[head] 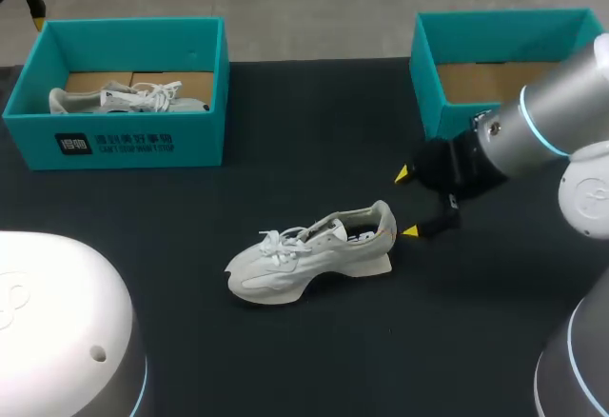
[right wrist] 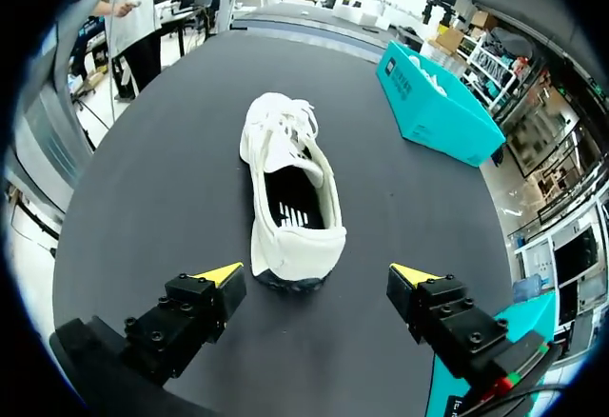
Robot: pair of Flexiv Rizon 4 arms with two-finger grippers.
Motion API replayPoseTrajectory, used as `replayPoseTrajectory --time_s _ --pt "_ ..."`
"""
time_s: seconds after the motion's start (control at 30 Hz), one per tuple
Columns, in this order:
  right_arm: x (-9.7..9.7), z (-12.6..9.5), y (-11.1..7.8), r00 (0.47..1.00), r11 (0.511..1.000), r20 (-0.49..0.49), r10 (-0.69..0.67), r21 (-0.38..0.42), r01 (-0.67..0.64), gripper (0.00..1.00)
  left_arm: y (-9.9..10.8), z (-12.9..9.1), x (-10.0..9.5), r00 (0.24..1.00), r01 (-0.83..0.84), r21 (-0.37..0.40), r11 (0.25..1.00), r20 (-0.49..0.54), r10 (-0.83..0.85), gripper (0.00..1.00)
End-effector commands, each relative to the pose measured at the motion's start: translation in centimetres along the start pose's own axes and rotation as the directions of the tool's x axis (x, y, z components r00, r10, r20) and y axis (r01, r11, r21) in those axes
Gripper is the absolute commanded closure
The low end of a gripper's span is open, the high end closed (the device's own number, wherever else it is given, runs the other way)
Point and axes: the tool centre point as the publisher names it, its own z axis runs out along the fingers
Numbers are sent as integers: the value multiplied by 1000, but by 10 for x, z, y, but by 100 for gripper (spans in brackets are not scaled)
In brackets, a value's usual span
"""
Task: Take the shoe out of the shoebox, open the shoe tongue, remove and reinsert the insole, then place the shoe into the shoebox
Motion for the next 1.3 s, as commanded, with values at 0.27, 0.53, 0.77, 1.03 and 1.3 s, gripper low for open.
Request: replayPoseTrajectory --time_s 0.27,0.53,0.77,1.03,1.3 --pt "-3 6 -31 999 978 -38 -16 -211 7 0 0 0 0 1000 -1 -1 1000 -2 1 0" --pt "5 18 -48 997 951 27 66 -303 -55 0 0 0 0 1000 -1 -1 1000 -2 1 0" --pt "11 25 -57 997 942 28 73 -329 -60 0 0 0 0 1000 -1 -1 1000 -2 1 0" --pt "14 27 -61 999 956 4 54 -288 -50 0 0 0 0 1000 -1 -1 1000 -2 1 0" --pt "14 27 -61 999 956 4 54 -288 -50 0 0 0 0 1000 -1 -1 1000 -2 1 0"
